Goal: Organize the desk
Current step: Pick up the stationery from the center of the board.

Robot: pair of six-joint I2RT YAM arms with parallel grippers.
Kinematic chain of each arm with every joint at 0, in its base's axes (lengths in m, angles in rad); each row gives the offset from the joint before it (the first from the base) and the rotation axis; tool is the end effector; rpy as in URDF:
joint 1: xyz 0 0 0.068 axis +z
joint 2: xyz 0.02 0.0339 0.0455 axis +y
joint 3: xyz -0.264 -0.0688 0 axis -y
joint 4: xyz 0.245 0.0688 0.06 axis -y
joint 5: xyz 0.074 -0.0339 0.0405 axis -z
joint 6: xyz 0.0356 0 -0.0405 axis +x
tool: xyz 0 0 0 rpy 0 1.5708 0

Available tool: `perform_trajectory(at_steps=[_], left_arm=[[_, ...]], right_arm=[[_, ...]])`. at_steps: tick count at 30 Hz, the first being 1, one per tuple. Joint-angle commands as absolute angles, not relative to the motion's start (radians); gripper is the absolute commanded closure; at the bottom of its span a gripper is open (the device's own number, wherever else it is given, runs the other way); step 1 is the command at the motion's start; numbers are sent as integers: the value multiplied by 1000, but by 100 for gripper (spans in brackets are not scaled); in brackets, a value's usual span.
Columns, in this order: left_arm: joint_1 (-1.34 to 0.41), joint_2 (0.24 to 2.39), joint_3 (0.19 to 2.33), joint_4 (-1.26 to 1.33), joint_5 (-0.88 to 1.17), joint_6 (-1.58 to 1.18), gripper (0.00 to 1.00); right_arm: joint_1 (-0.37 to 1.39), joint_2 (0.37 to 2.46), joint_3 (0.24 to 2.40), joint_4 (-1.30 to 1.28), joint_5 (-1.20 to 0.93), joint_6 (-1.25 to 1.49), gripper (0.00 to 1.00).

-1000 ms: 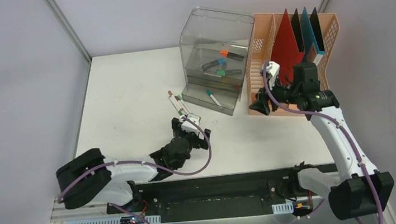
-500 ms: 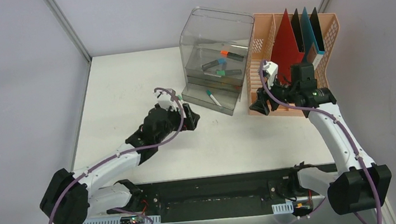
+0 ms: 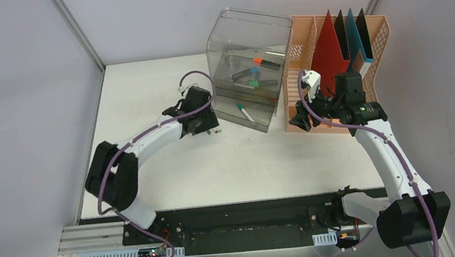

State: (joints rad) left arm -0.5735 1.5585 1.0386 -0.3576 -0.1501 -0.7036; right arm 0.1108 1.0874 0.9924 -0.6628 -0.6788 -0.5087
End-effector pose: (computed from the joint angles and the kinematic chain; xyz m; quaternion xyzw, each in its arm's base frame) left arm 0.2792 -0.1740 0.2238 -0.0864 0.9342 -0.1453 0.3141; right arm 0.2169 0.0466 0.3138 -0.3894 0.7848 0.2261 0.4259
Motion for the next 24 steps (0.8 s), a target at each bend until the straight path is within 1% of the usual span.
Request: perform_trajectory(at_steps=[1, 3, 6, 24], left_arm=[[-544, 1684, 1188, -567, -228, -733, 52], [-531, 1727, 1218, -575, -220, -731, 60], [-508, 1773, 1250, -576, -201, -727, 66], [-472, 1887, 1347, -577, -183, -692, 64]], right_arm=[[106, 1067, 994, -620, -666, -534, 42], [106, 1067, 993, -620, -663, -537, 42], [106, 1068, 991, -620, -661, -541, 43], [106, 1071, 988, -617, -666, -543, 44]])
